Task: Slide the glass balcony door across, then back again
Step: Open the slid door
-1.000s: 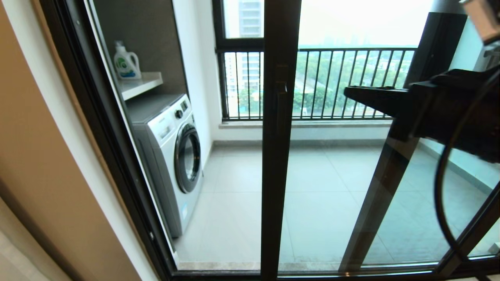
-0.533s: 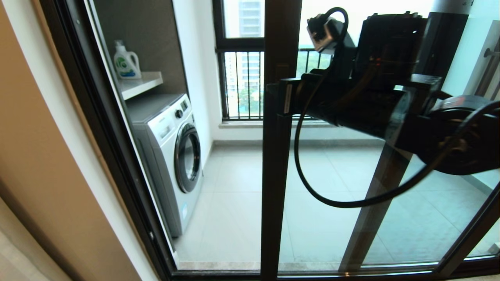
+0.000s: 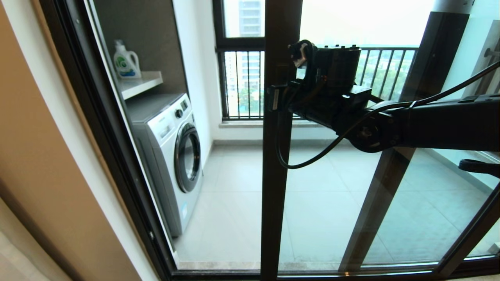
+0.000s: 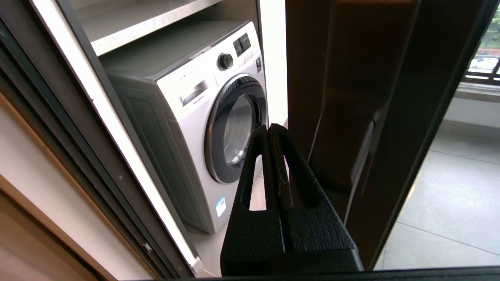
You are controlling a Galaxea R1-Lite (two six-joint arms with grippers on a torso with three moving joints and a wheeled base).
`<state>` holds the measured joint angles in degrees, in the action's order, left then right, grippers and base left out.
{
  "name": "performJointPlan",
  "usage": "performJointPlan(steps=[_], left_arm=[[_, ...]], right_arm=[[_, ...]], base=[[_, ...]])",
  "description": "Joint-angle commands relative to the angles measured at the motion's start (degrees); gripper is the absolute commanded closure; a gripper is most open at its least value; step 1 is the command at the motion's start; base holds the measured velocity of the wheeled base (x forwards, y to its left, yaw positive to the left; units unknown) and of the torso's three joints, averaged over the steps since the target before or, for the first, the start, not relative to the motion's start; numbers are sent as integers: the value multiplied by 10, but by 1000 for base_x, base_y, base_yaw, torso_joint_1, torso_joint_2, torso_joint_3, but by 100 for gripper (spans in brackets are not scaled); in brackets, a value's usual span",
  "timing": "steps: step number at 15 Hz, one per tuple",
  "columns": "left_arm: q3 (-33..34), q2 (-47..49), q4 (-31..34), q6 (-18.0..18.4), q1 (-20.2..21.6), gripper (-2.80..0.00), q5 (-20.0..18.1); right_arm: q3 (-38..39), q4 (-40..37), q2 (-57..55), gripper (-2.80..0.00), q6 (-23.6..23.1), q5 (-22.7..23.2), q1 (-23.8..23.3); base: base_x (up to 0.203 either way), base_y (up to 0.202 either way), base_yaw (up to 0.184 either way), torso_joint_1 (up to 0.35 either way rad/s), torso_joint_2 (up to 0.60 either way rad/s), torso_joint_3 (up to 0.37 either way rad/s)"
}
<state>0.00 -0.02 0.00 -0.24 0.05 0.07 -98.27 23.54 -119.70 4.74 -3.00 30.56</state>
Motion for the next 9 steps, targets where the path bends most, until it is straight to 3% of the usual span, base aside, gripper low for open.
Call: performJointPlan(steps=[1, 9], left_arm=[[0, 1, 0, 0, 0, 0, 0], [0, 1, 0, -1, 0, 0, 0]], right_arm=[[-7, 0, -13, 0, 0, -3, -3], [10, 0, -11, 0, 0, -3, -39]], base=[[0, 0, 0, 0, 0, 0], [0, 0, 0, 0, 0, 0]])
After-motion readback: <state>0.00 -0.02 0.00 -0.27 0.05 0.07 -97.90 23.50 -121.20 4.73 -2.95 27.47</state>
